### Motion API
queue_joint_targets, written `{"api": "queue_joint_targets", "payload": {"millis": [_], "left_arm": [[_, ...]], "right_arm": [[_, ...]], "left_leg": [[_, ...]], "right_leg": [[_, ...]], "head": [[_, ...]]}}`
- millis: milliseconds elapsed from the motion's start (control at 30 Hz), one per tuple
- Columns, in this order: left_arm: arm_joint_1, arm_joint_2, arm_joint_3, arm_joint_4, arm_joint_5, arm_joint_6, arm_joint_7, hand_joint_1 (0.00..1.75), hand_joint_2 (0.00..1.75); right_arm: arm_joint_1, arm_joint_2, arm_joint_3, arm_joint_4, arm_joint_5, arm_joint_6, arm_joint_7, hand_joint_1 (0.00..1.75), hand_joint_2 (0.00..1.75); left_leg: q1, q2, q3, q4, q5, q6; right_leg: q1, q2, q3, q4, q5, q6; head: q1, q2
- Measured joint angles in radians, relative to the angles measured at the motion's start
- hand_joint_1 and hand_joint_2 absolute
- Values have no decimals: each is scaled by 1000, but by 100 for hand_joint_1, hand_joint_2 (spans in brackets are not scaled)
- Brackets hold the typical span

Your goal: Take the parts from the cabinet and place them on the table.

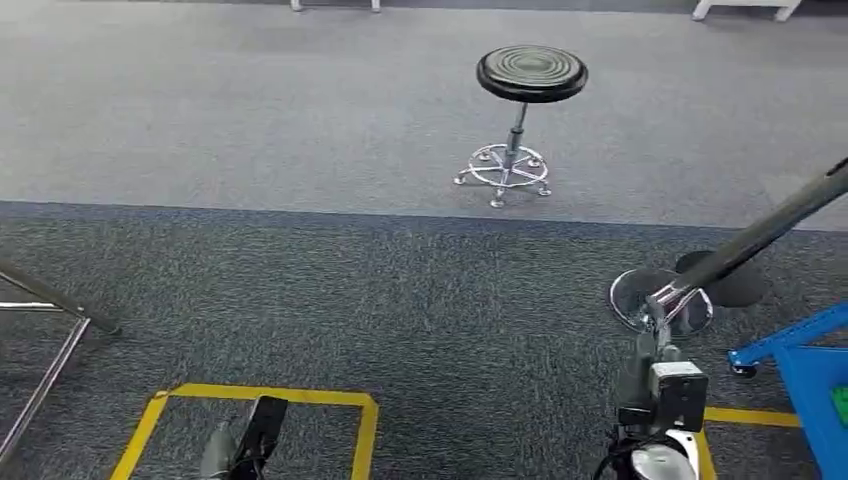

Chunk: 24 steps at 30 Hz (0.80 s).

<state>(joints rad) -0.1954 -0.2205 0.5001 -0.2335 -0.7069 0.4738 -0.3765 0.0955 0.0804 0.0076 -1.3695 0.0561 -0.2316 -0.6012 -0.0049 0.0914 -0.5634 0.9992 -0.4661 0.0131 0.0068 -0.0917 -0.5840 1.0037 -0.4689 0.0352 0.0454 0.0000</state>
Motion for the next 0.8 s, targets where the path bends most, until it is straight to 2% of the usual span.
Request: {"api": "queue_joint_targets", "payload": {"millis": [33,133,167,200,233,267,300,333,367,400,433,467,500,533,567,633,667,700,733,767,800], "left_arm": [[0,0,0,0,-2,0,0,0,0],[-2,2,-3,0,-6,0,3,0,0],[-4,4,-6,0,-11,0,3,0,0],[-5,5,-9,0,-14,0,3,0,0],[-3,7,-11,0,-15,0,5,0,0],[-1,10,-12,0,-16,0,8,0,0],[2,13,-14,0,-18,0,10,0,0],[3,15,-17,0,-20,0,12,0,0],[3,16,-19,0,-22,0,14,0,0],[2,18,-20,0,-23,0,16,0,0],[1,18,-21,0,-24,0,17,0,0],[1,19,-23,0,-25,0,17,0,0],[1,22,-24,0,-26,1,17,0,0],[2,22,-24,0,-26,1,17,0,0],[1,22,-25,0,-26,1,18,0,0],[0,21,-25,0,-26,3,21,0,0],[-1,19,-25,0,-26,5,23,0,0],[-1,20,-25,0,-26,7,24,0,0],[3,19,-25,0,-26,8,25,0,0],[10,20,-25,0,-22,9,25,0,0],[18,22,-24,0,-16,13,25,0,0]], "right_arm": [[2,5,0,-5,2,-3,-2,0,0],[25,7,-9,-14,28,-30,-6,0,0],[32,10,-10,-20,42,-45,-8,0,0],[32,11,-11,-25,51,-55,-10,0,0],[30,18,-12,-27,63,-69,-13,0,0],[31,24,-12,-27,70,-77,-15,0,0],[35,27,-13,-27,74,-82,-15,0,0],[41,29,-13,-27,76,-85,-15,0,0],[46,31,-14,-27,76,-88,-15,0,0],[48,32,-15,-27,77,-89,-15,0,0],[49,32,-16,-27,77,-89,-14,0,0],[49,35,-17,-27,77,-89,-14,0,0],[48,38,-19,-27,77,-89,-14,0,0],[48,40,-19,-27,76,-89,-13,0,0],[48,41,-20,-26,75,-87,-11,0,0],[55,41,-25,-24,69,-85,-8,0,0],[58,41,-31,-23,69,-84,-6,0,0],[58,41,-35,-21,67,-84,-5,0,0],[54,41,-38,-17,65,-82,-5,0,0],[53,41,-38,-13,64,-79,-6,0,0],[56,42,-40,-11,63,-79,-8,0,0]], "left_leg": [[-1,10,1,3,-1,-4],[0,42,9,3,-5,-15],[5,6,8,12,-19,-26],[8,-43,-4,44,-45,-31],[10,-70,-35,117,-88,-33],[11,-79,-74,202,-128,-35],[11,-81,-108,272,-153,-35],[10,-82,-130,310,-157,-33],[10,-83,-129,301,-134,-30],[10,-87,-110,254,-93,-24],[9,-101,-72,169,-40,-15],[9,-133,-35,91,-1,-7],[9,-186,-12,37,10,3],[14,-184,0,13,4,5],[11,-175,0,13,-3,-2],[9,-156,2,7,0,3],[18,-139,5,-6,8,8],[16,-128,7,-9,9,11],[15,-113,7,-9,8,16],[13,-96,7,-9,7,17],[12,-80,6,-9,7,18]], "right_leg": [[-6,21,0,0,8,-14],[-5,56,-5,1,10,-27],[-11,67,-2,-2,13,-33],[-13,78,-2,-2,14,-37],[-14,90,-3,-2,15,-41],[-13,105,-3,-2,16,-43],[-12,120,-3,-1,16,-43],[-11,134,-3,-1,16,-44],[-10,149,-3,-1,16,-44],[-9,165,-2,0,17,-43],[-9,182,-1,0,17,-43],[-9,194,1,0,18,-42],[-10,204,-1,0,19,-38],[-6,220,-6,7,18,-35],[-10,230,-13,6,22,-28],[-16,253,-19,-2,29,-14],[-14,239,-28,6,23,-11],[-7,167,-41,32,3,-5],[-8,124,-71,93,-37,1],[-11,107,-110,176,-77,6],[-14,101,-150,256,-109,10]], "head": [[-6,0],[-5,0],[-7,0],[-10,0],[-11,0],[-13,0],[-12,0],[-12,0],[-12,0],[-13,0],[-12,0],[-12,0],[-11,0],[-10,0],[-12,0],[-12,0],[-12,0],[-6,0],[3,0],[2,0],[1,0]]}}
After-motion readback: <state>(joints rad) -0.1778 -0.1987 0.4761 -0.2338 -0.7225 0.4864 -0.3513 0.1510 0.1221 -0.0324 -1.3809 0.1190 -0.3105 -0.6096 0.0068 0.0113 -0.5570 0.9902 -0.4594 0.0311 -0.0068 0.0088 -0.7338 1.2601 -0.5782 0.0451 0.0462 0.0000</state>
